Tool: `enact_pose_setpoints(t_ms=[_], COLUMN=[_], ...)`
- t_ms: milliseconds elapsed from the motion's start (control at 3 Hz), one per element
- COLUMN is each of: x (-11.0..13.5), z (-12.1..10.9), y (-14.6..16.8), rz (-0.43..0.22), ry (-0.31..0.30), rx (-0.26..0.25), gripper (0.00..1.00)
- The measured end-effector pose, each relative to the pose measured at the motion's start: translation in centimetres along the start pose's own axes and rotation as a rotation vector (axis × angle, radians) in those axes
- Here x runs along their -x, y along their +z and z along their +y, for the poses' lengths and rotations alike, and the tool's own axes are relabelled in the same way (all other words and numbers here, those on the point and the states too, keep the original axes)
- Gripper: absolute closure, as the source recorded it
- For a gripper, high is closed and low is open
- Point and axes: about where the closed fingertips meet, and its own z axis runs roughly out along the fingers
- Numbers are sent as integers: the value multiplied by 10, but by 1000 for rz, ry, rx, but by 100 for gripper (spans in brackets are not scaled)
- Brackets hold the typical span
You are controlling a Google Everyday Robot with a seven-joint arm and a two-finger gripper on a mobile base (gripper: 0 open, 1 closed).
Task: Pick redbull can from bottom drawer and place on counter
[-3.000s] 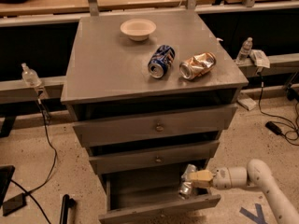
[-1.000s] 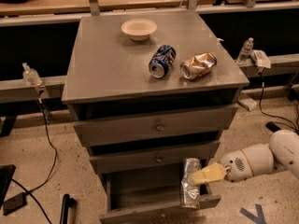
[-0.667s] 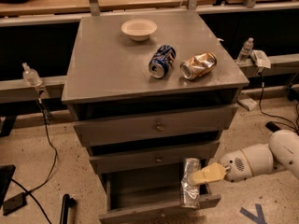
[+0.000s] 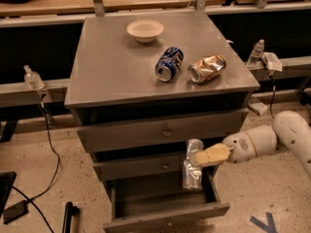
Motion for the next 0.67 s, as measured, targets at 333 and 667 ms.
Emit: enact_pose_setpoints(t_ms=[333, 667], x=[-83, -159], z=[-29, -65], y=[-7, -11], rz=[-3, -8], ry=[-57, -122], rx=[23, 81], gripper=[100, 100])
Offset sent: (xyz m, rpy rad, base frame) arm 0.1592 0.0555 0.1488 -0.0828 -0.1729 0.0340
